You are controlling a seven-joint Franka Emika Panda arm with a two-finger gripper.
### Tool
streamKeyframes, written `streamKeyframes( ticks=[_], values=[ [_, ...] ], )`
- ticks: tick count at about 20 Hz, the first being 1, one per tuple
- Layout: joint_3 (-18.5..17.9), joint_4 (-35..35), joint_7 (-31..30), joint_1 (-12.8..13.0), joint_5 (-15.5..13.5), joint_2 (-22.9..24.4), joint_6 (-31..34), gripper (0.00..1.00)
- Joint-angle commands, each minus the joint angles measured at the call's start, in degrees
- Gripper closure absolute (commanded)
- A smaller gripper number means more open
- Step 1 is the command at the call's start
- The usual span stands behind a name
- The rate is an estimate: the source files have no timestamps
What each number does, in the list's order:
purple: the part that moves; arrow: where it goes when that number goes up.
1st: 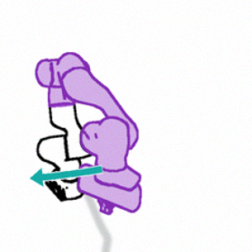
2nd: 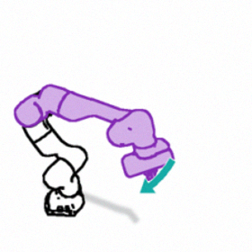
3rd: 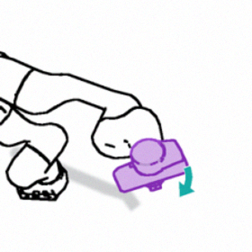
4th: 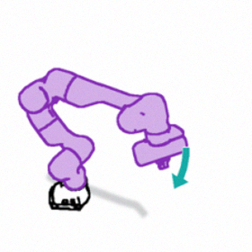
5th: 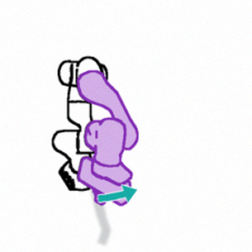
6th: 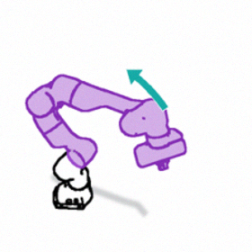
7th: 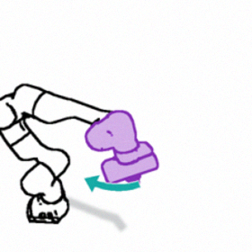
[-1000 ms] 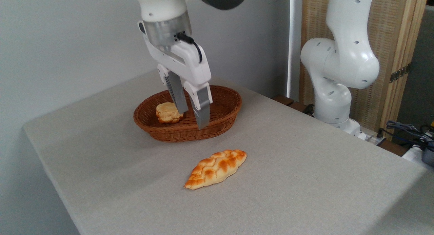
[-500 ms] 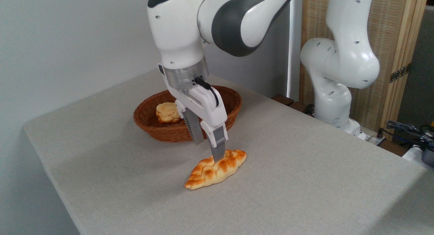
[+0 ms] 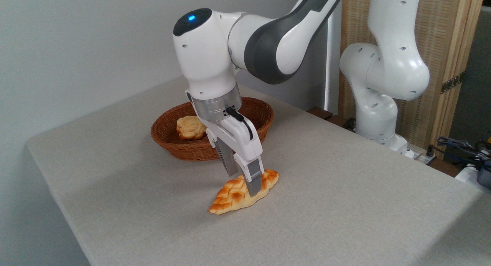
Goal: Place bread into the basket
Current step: 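Lower the open gripper over the braided loaf's middle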
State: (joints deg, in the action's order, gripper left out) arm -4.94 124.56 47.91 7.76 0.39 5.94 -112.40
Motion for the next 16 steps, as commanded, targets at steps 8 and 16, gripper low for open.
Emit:
streamKeyframes(
  ticks=[8, 16],
  values=[
    [-0.2, 0.5, 0.7, 0.2, 0.8, -2.0, -2.4, 0.00],
    [-0.2, 0.4, 0.8, 0.4, 0.9, -2.4, -2.6, 0.44]
  ],
)
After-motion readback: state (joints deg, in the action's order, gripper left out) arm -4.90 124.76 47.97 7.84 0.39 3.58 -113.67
